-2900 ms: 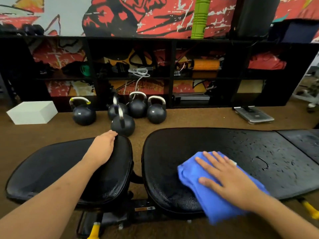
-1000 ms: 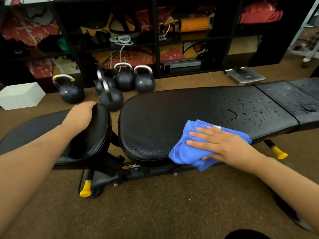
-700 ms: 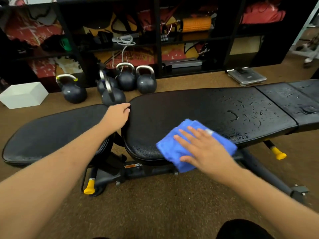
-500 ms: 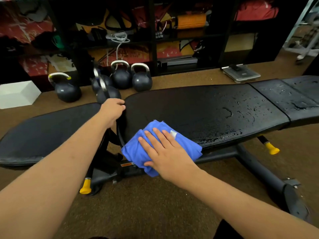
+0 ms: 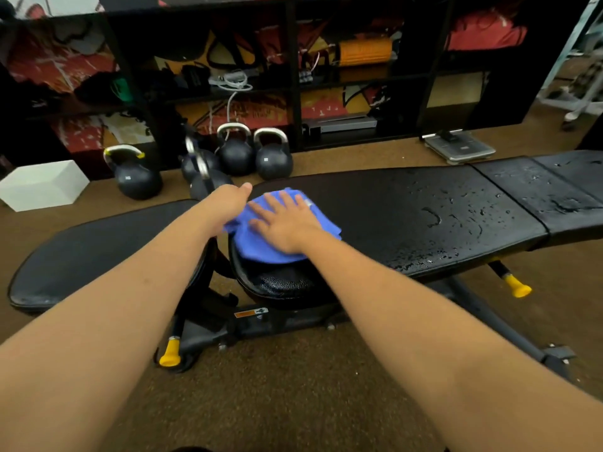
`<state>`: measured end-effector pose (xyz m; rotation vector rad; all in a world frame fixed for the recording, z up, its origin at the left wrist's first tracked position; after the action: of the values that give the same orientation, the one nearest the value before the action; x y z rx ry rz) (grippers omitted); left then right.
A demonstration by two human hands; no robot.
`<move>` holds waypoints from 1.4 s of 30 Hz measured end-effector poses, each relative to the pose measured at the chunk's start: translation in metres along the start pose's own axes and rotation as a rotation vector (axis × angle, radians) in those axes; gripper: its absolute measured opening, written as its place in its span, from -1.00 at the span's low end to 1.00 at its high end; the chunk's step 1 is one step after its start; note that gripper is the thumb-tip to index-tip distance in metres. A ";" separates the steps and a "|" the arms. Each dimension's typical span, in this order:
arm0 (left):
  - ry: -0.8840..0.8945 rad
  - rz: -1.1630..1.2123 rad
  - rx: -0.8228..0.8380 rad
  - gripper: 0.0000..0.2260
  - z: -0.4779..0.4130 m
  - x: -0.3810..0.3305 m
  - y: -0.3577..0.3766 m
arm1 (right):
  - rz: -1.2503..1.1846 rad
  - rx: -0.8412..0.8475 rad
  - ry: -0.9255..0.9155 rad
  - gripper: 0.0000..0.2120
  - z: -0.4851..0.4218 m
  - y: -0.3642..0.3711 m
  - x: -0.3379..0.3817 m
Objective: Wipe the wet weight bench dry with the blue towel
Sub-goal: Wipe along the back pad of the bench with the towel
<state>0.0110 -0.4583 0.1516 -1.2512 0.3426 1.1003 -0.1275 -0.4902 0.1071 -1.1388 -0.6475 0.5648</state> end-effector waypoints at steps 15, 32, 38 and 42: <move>0.495 -0.018 -0.318 -0.66 0.000 -0.021 0.111 | -0.076 -0.094 0.294 -0.43 0.039 0.006 -0.115; 0.301 -0.177 -0.084 -0.52 0.011 -0.037 0.115 | -0.054 -0.146 0.356 -0.40 0.077 0.023 -0.104; 0.223 -0.163 -0.048 -0.49 0.006 -0.031 0.112 | -0.039 -0.085 0.367 -0.41 0.137 0.040 -0.089; 0.211 -0.259 0.021 -0.38 0.004 -0.031 0.109 | -0.039 -0.023 0.355 -0.41 0.133 0.033 -0.091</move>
<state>-0.0933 -0.4788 0.1126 -1.3546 0.3391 0.7441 -0.2886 -0.4587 0.0968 -1.2088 -0.3687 0.3109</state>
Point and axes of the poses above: each hand's wrist, its own z-axis away from the middle knuckle, its own y-axis out of the palm, x = y × z, the point moved 1 cm from there along -z, towards the middle knuckle, and after that the axes turned 13 degrees about x, right-handed, at the moved point
